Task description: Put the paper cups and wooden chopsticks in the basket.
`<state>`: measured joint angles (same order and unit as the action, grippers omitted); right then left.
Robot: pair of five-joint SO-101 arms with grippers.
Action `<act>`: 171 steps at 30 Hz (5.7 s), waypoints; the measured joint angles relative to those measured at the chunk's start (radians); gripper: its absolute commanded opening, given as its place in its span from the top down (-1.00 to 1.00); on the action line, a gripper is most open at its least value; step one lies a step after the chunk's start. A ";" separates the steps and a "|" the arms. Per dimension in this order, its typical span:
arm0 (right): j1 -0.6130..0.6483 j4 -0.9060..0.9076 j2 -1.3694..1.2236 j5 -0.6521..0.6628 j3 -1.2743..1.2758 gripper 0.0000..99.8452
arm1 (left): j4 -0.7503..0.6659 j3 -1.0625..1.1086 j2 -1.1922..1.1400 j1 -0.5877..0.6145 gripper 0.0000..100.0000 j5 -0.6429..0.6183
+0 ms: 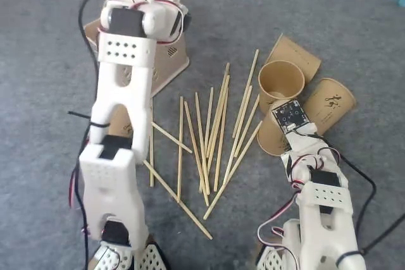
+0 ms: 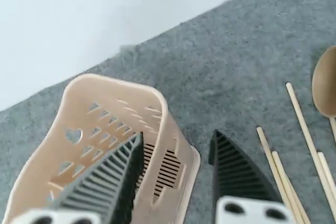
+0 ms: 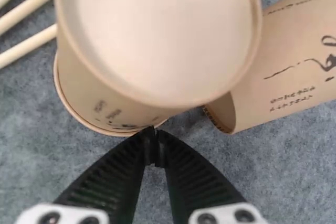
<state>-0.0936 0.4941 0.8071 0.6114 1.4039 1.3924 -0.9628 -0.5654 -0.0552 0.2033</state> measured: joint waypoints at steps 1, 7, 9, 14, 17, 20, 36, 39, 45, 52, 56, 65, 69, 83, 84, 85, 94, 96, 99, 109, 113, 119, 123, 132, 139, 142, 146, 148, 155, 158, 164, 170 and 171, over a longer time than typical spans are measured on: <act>0.000 0.000 0.000 0.000 0.000 0.98 | 0.002 -0.029 -0.031 0.000 0.59 0.000; 0.000 0.000 0.000 0.000 0.000 0.98 | 0.069 -0.193 -0.206 -0.002 0.61 0.000; 0.000 0.000 0.000 0.000 0.000 0.98 | 0.106 -0.238 -0.250 -0.005 0.67 0.008; 0.000 0.000 0.000 0.000 0.000 0.98 | 0.252 -0.353 -0.295 -0.028 0.97 0.072; 0.000 0.000 0.000 0.000 0.000 0.98 | 0.318 -0.430 -0.295 -0.058 0.98 0.086; 0.000 0.000 0.000 0.000 0.000 0.98 | 0.330 -0.446 -0.295 -0.083 0.98 0.089; 0.000 0.000 0.000 0.000 0.000 0.98 | 0.331 -0.015 -0.035 -0.183 0.98 0.250; 0.000 0.000 0.000 0.000 0.000 0.98 | 0.331 0.057 0.026 -0.204 0.98 0.302; 0.000 0.000 0.000 0.000 0.000 0.98 | 0.331 0.098 0.063 -0.210 0.98 0.390; 0.000 0.000 0.000 0.000 0.000 0.98 | 0.331 0.110 0.066 -0.219 0.98 0.503; 0.000 0.000 0.000 0.000 0.000 0.98 | 0.331 0.176 0.087 -0.264 0.98 0.559; 0.000 0.000 0.000 0.000 0.000 0.98 | 0.331 0.210 0.091 -0.319 0.97 0.572; 0.000 0.000 0.000 0.000 0.000 0.98 | 0.331 0.192 0.089 -0.318 0.98 0.578; 0.000 0.000 0.000 0.000 0.000 0.98 | 0.334 0.141 0.147 -0.304 0.98 0.624; 0.000 0.000 0.000 0.000 0.000 0.98 | 0.334 0.153 0.147 -0.302 0.98 0.628; 0.000 0.000 0.000 0.000 0.000 0.98 | 0.334 0.164 0.147 -0.302 0.98 0.637; 0.000 0.000 0.000 0.000 0.000 0.98 | 0.334 0.221 0.160 -0.296 0.94 0.638; 0.000 0.000 0.000 0.000 0.000 0.98 | 0.334 0.247 0.169 -0.296 0.85 0.638; 0.000 0.000 0.000 0.000 0.000 0.98 | 0.334 0.288 0.173 -0.273 0.69 0.644; 0.000 0.000 0.000 0.000 0.000 0.98 | 0.334 0.331 0.173 -0.252 0.57 0.644; 0.000 0.000 0.000 0.000 0.000 0.98 | 0.334 0.331 0.180 -0.235 0.46 0.644; 0.000 0.000 0.000 0.000 0.000 0.98 | 0.334 0.325 0.224 -0.173 0.39 0.644; 0.000 0.000 0.000 0.000 0.000 0.98 | 0.334 0.325 0.262 -0.155 0.39 0.644; 0.000 0.000 0.000 0.000 0.000 0.98 | 0.334 0.325 0.304 -0.149 0.39 0.644; 0.000 0.000 0.000 0.000 0.000 0.98 | 0.334 0.301 0.361 -0.114 0.39 0.632; 0.000 0.000 0.000 0.000 0.000 0.98 | 0.334 0.298 0.419 -0.097 0.39 0.611; 0.000 0.000 0.000 0.000 0.000 0.98 | 0.334 0.298 0.499 -0.057 0.39 0.546; 0.000 0.000 0.000 0.000 0.000 0.98 | 0.334 0.298 0.535 -0.038 0.39 0.502; -0.020 0.000 0.000 -0.009 0.000 0.98 | 0.334 0.468 0.750 0.071 0.39 0.219; -0.048 -0.002 0.000 -0.060 0.000 0.98 | 0.334 0.629 0.879 0.167 0.39 0.040; -0.072 0.095 0.000 -0.180 -0.057 0.98 | 0.216 1.109 1.183 0.391 0.39 -0.137; -0.095 0.371 0.000 -0.198 -0.310 0.98 | -0.061 1.715 1.536 0.497 0.39 -0.100; -0.095 0.443 0.000 -0.198 -0.384 0.98 | -0.087 1.801 1.579 0.497 0.39 -0.083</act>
<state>-0.1887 0.9375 0.8071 0.4135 1.0203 1.3050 0.8385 1.0134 0.4419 0.1204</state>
